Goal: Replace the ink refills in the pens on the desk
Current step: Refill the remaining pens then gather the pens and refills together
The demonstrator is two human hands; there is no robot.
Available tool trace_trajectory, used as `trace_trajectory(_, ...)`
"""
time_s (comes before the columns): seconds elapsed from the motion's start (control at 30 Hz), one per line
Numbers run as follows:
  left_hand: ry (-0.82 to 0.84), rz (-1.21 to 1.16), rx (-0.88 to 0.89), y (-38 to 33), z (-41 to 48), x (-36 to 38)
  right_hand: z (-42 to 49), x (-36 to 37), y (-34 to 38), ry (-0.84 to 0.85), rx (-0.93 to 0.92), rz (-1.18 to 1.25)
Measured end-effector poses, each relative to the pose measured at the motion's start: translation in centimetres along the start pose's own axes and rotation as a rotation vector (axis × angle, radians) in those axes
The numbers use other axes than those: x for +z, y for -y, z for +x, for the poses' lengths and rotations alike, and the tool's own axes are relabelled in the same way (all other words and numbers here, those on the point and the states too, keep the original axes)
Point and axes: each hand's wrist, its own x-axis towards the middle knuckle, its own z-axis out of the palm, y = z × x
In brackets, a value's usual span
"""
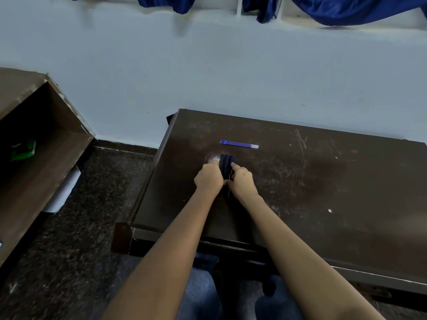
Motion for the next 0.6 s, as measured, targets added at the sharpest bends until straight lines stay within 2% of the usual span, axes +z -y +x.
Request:
trace_trajectory(0.4,-0.005,0.009,0.0,-0.1,-0.24,-0.17,0.13,0.07,-0.36,-0.004,-0.017,0.016)
trace_trajectory(0.6,-0.046,-0.01,0.0,-0.03,-0.22,-0.39,0.26,-0.14,-0.88,-0.065,-0.037,0.056)
